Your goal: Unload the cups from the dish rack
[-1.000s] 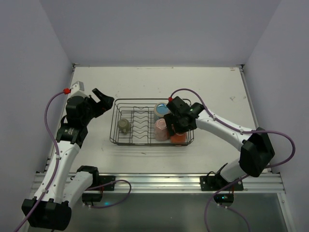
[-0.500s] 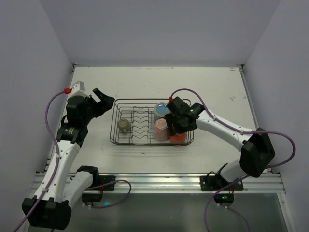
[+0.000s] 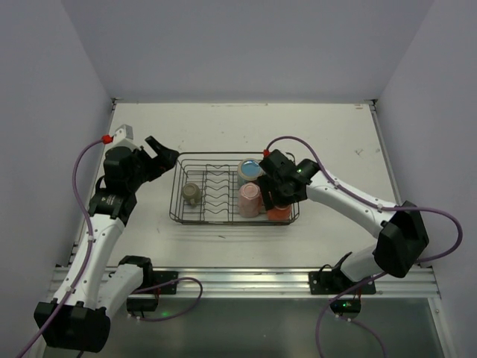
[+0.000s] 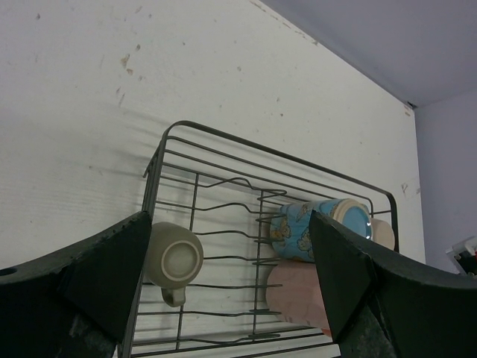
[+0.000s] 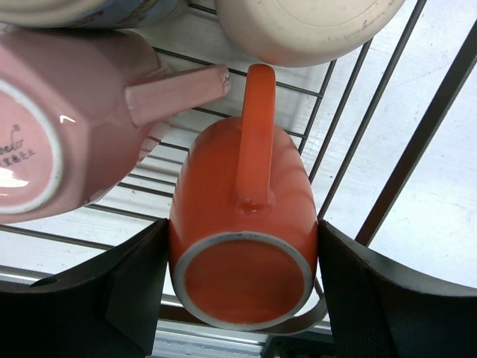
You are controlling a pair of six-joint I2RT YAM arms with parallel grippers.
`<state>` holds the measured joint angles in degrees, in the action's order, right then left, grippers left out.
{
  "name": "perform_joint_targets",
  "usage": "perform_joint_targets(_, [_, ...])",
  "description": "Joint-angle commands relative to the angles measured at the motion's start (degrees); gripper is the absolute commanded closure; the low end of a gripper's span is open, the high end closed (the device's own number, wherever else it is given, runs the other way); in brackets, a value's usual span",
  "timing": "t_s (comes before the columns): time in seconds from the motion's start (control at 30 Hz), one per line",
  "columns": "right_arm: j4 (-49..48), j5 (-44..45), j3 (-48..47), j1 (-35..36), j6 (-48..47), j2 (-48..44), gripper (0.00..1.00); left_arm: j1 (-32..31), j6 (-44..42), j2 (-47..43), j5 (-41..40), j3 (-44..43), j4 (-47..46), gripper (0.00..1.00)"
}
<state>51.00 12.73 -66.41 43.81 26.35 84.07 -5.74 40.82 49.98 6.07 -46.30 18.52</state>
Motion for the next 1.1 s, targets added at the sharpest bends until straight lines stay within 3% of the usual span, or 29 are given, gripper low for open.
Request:
perform_joint_targets(0.0, [1.4,2.6,-4.0,0.0,-0.7,-3.2,1.00,0.3,-2.2,0.1,2.8,-2.0,-2.0,0.10])
perform_joint_targets(0.8, [7.6,3.5,-13.7,-0.3,-0.9,-6.2,1.00,0.3,-4.1,1.5,9.0,-1.9,-3.9,0.09])
perform_joint_targets(0.9, [8.1,3.3,-14.4,-0.3,-1.2,-7.8,1.00,0.3,-4.0,2.5,15.3,-1.5,-5.9,0.09])
perform_joint_targets(1.07, [8.6,1.9,-16.6,-0.3,-1.6,-9.7,1.00,0.2,-0.8,4.6,29.8,2.8,-18.6,0.12])
